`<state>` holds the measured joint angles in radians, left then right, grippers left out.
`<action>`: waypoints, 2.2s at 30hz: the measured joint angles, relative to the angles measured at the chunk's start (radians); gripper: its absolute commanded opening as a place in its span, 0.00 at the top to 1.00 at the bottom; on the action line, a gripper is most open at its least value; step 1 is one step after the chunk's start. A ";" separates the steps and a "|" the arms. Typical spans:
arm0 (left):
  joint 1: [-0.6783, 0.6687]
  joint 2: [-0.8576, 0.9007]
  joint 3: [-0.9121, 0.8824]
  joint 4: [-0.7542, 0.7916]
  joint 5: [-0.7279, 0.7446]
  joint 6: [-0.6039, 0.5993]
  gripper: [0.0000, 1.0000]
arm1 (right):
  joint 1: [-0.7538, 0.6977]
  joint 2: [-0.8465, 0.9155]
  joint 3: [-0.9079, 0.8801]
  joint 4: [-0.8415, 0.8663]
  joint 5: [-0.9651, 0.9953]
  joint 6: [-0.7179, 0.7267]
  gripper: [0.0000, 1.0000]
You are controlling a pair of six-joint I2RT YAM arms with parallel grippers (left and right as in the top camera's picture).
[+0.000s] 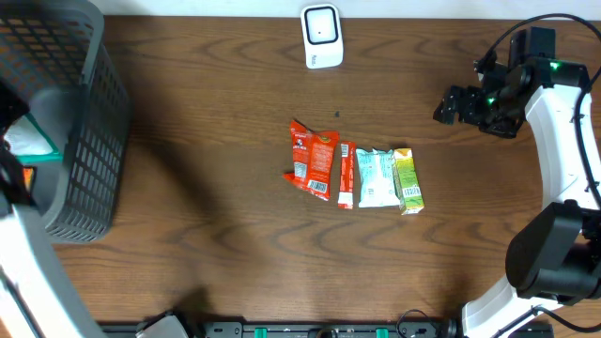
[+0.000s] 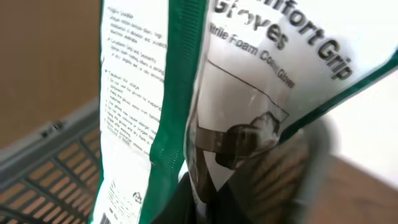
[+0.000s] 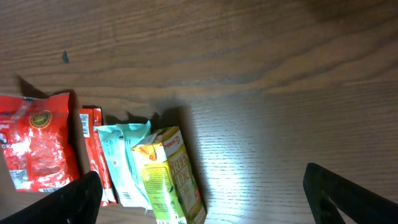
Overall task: Scan the item barcode
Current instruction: 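Carry the gloves pack out and lay it left of the HACKS bag, then open the left gripper and withdraw it toward the basket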
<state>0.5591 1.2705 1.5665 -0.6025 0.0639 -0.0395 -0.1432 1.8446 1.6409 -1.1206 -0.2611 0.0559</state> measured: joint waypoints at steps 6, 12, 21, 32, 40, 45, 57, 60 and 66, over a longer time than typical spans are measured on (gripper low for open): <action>-0.122 -0.209 0.000 -0.033 0.043 -0.053 0.93 | 0.000 0.000 0.000 0.000 0.000 0.000 0.01; -0.332 -0.316 0.004 -0.185 0.063 -0.146 0.93 | 0.000 0.000 0.000 -0.001 0.000 0.000 0.01; -0.657 -0.187 -0.149 -0.291 0.065 -0.261 0.93 | 0.000 0.000 0.000 -0.001 0.000 0.000 0.01; -0.856 0.302 -0.302 -0.155 0.018 -0.345 0.93 | 0.000 0.000 0.000 -0.001 0.000 0.000 0.01; -0.859 0.544 -0.302 -0.077 0.011 -0.391 0.87 | 0.000 0.000 0.000 -0.001 0.000 0.000 0.01; -0.859 0.576 -0.302 -0.067 0.011 -0.405 0.35 | 0.000 0.000 0.000 -0.001 0.000 0.000 0.01; -0.848 0.448 -0.145 -0.184 -0.012 -0.318 0.18 | 0.000 0.000 0.000 -0.001 0.000 0.000 0.01; -0.811 0.361 -0.047 -0.244 -0.053 -0.293 0.18 | 0.000 0.000 0.000 -0.001 0.000 0.000 0.01; -0.604 0.220 0.071 -0.281 -0.169 -0.249 0.18 | 0.000 0.000 0.000 -0.001 0.000 0.000 0.01</action>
<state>-0.0452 1.4910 1.6371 -0.8833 -0.1055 -0.2890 -0.1432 1.8446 1.6409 -1.1213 -0.2611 0.0559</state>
